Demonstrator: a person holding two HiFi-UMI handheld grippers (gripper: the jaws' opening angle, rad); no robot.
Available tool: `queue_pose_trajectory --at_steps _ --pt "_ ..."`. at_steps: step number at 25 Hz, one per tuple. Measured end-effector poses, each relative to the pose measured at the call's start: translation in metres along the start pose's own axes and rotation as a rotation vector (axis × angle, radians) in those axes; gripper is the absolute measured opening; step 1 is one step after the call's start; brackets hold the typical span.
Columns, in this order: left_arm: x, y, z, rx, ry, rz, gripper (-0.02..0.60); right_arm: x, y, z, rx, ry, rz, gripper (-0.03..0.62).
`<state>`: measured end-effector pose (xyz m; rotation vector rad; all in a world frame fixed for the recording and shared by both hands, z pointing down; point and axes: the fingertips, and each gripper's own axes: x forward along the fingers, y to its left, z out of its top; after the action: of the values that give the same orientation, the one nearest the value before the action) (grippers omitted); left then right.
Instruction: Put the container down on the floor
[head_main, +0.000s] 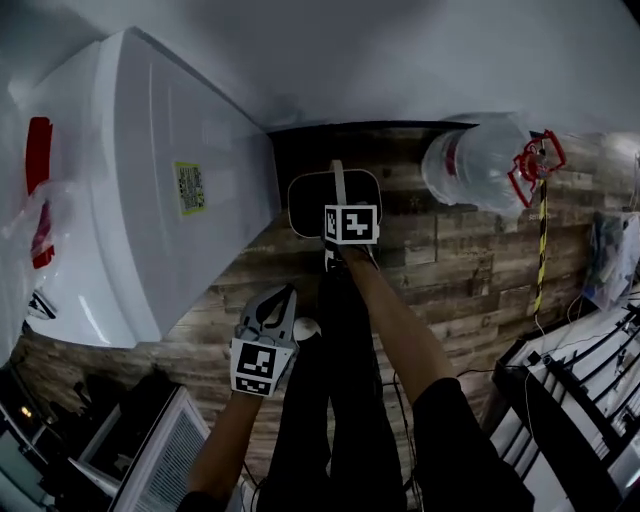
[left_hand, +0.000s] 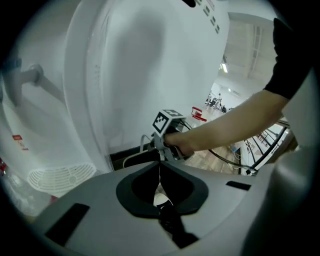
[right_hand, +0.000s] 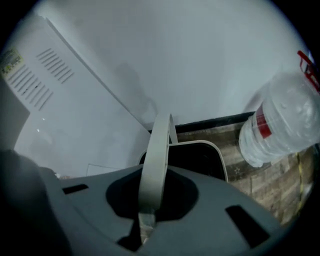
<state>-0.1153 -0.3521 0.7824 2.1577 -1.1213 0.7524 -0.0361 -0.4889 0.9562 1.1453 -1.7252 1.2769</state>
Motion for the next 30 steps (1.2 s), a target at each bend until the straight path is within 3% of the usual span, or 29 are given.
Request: queue_pose_trajectory --at_steps 11,19,22,25,28,30 --pt "0.015 0.011 -0.023 -0.067 0.021 -0.008 0.015 0.077 0.026 0.089 -0.059 -0.135 0.005 0.011" --pt "0.020 0.026 -0.025 -0.109 0.006 0.025 0.015 0.119 0.033 0.093 -0.079 -0.161 0.037 0.014" --pt "0.022 0.032 -0.030 -0.122 0.012 0.034 0.015 0.123 0.040 0.083 -0.107 -0.114 0.018 0.014" --pt "0.021 0.033 -0.033 -0.129 0.014 0.036 0.015 0.128 0.049 0.066 -0.249 -0.019 0.004 0.022" --pt "0.018 0.031 -0.035 -0.122 0.013 0.041 0.015 0.125 0.060 0.041 -0.320 0.085 0.036 0.078" --pt "0.017 0.032 -0.036 -0.120 0.011 0.056 0.015 0.122 0.071 0.041 -0.368 0.081 0.068 0.113"
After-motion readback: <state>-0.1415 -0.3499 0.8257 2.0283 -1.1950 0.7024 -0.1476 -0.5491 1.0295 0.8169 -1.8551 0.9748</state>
